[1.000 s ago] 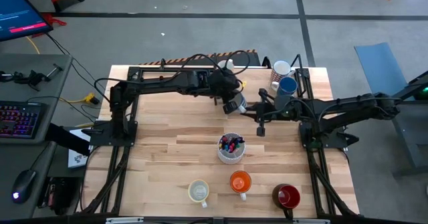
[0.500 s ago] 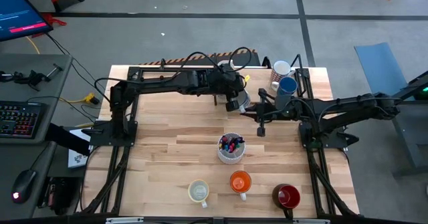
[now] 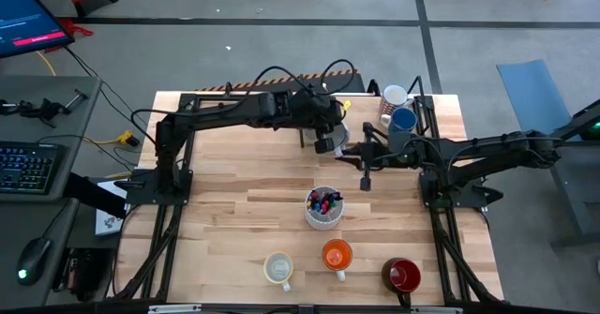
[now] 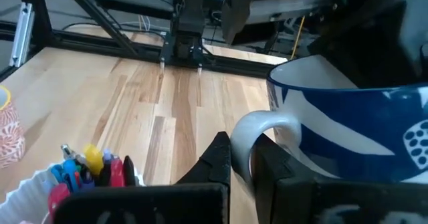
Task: Place coffee mugs
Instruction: Put the blue patterned mug on the shelf
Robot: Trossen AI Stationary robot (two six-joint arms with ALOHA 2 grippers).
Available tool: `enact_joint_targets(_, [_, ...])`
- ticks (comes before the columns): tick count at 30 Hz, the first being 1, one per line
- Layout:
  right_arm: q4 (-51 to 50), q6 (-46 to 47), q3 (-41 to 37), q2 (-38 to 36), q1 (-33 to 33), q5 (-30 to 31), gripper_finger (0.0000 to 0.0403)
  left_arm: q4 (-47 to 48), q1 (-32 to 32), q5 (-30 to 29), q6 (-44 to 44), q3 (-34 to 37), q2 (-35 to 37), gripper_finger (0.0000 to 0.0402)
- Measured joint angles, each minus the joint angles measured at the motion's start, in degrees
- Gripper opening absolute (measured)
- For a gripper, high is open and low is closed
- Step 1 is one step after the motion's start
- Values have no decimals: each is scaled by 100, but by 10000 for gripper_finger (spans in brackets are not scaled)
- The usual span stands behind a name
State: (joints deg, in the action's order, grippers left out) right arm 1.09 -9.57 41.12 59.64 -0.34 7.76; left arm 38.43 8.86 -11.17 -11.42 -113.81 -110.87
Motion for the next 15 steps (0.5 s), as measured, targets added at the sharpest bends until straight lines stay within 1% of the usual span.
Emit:
enact_joint_targets(5, [-49, 163, -5, 0, 0, -28, 2, 233, -2, 10, 167, -186, 0, 55])
enact_joint_targets(8, [-474, 459, -83, 34, -22, 130, 4, 221, -4, 1, 214, -237, 74, 59])
enact_joint_targets(11, [-405, 455, -41, 10, -22, 315, 4, 298, -9, 6, 214, -235, 62, 64])
enact_joint_targets(15, [-471, 397, -53, 23, -10, 276, 4, 374, -4, 16, 191, -213, 31, 73])
